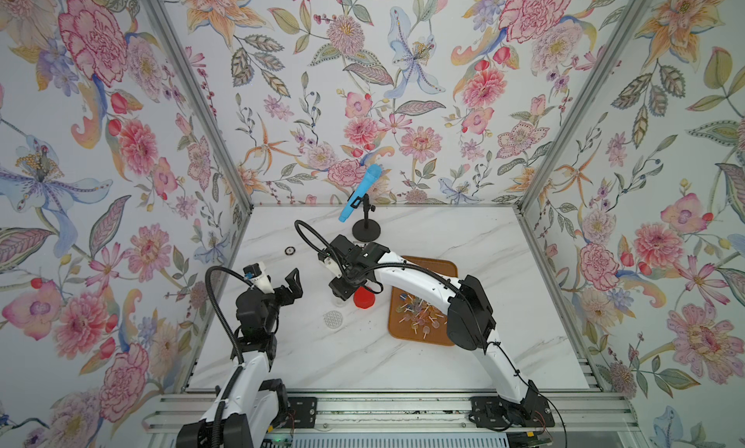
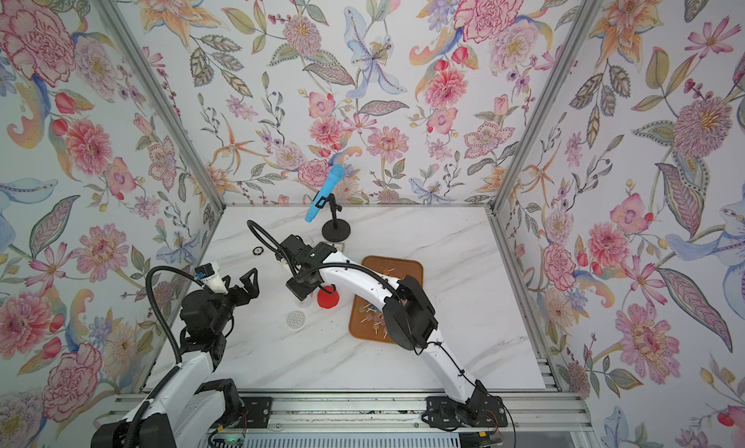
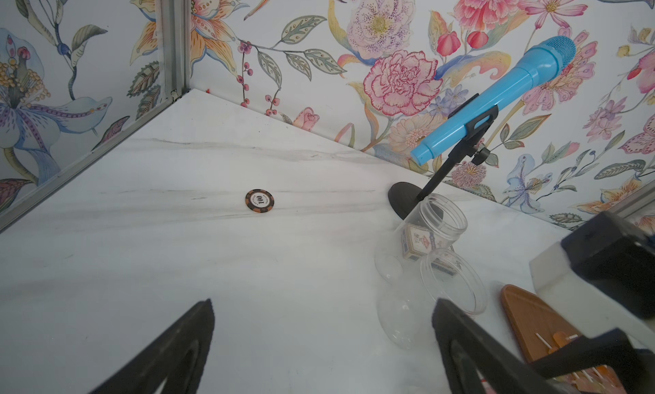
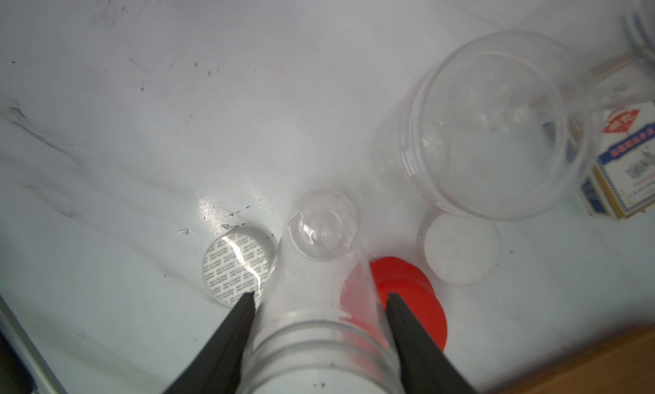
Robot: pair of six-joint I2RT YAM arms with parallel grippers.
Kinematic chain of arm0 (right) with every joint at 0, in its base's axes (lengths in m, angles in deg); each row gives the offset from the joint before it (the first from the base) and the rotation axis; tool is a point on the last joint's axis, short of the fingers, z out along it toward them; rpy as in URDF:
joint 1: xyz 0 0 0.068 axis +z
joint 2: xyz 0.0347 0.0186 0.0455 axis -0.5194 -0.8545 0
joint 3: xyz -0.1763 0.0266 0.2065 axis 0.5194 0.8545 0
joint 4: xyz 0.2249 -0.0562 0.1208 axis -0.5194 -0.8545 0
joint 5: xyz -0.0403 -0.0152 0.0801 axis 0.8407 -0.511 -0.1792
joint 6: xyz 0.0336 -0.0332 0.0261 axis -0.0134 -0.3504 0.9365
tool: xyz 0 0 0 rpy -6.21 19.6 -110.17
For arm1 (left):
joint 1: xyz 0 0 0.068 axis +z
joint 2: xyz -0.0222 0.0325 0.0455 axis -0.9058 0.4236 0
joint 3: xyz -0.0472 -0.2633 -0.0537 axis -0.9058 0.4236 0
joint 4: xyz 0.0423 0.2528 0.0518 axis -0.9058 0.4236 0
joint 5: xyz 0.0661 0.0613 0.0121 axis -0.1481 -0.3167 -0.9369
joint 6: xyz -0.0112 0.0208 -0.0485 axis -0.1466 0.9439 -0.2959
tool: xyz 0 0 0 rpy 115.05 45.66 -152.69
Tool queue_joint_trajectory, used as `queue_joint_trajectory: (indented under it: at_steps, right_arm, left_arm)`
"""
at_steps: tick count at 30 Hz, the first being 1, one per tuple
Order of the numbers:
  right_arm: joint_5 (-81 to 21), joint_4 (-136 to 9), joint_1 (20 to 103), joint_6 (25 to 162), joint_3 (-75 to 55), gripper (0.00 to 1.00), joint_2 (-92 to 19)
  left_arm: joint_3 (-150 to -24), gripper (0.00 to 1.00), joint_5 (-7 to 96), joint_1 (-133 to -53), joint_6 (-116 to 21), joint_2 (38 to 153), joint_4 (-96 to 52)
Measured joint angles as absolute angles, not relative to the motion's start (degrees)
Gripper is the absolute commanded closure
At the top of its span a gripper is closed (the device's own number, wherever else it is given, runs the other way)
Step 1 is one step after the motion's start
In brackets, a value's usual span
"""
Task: Pour the candies out of the jar
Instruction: Place the jar at the center of the board.
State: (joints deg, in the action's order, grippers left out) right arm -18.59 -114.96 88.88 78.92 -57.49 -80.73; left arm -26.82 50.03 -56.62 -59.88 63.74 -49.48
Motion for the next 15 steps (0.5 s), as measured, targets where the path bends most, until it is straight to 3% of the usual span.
queue_joint_trajectory:
  at_steps: [12, 15]
  right_arm:
    - [-15.36, -118.64, 88.94, 77.87, -64.01, 0.54, -84.69]
    - [-15.4, -119.09, 88.99, 77.89, -64.84, 0.46, -85.17]
  left_arm:
    - [-26.91, 0.01, 50.01, -56.62, -59.66, 63.13, -48.59]
    - [-26.93, 0.01, 50.03, -56.62, -59.66, 63.13, -48.15]
